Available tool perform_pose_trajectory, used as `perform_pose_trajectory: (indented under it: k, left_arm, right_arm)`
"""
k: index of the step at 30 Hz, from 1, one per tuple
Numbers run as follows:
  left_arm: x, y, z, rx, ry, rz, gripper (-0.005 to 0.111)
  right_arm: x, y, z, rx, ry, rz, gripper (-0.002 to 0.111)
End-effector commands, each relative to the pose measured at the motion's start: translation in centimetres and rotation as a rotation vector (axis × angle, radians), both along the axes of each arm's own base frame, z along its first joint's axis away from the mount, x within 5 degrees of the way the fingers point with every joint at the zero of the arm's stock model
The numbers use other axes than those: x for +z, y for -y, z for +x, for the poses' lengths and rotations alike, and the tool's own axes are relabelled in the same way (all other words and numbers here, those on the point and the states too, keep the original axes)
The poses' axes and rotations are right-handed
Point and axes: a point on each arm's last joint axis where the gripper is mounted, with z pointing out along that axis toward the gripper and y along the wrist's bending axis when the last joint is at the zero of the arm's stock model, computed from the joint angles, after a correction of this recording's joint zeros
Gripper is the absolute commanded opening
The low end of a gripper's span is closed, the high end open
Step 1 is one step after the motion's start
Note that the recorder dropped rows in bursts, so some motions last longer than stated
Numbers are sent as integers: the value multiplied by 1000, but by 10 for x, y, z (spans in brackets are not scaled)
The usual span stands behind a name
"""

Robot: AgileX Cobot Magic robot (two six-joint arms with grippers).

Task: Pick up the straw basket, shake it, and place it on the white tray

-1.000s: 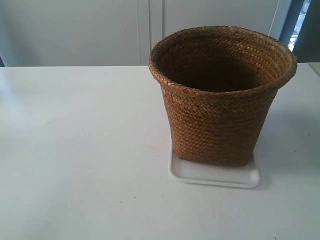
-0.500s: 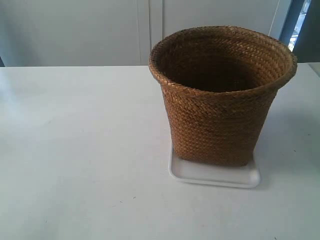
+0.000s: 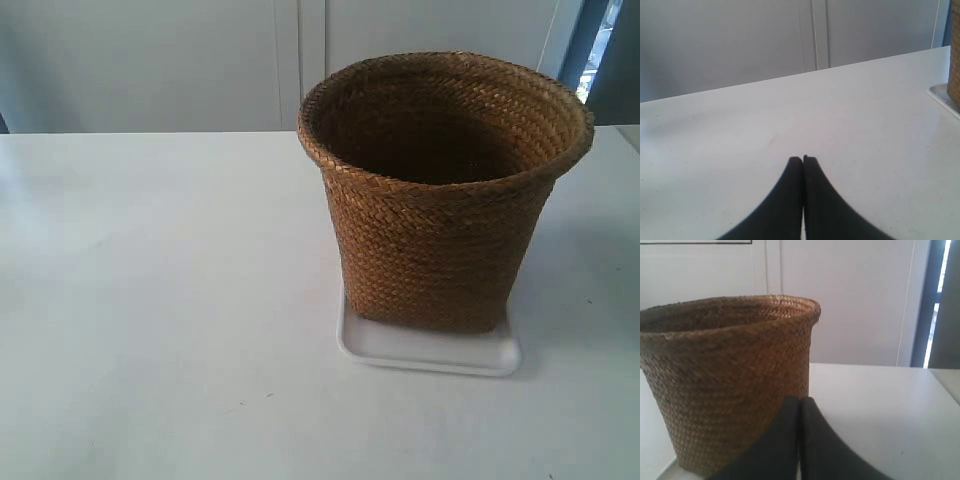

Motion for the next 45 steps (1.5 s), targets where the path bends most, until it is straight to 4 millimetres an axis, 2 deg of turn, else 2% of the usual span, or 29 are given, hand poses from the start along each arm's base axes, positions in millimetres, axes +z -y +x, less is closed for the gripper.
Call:
perform_pose_trajectory:
  k: [1,10,15,45]
  left_arm:
    - [-1,0,0,2,10,-3,0]
    - [-1,0,0,2,10,-3,0]
    - [-1,0,0,2,10,-3,0]
    - [-1,0,0,2,10,-3,0]
  right_arm:
    - [-14,0,1,-1,-33,15,0]
    - [-16,0,0,-3,-51,-54,0]
    - [-16,0,0,-4,-53,0,0]
    - [-16,0,0,-4,-50,0,0]
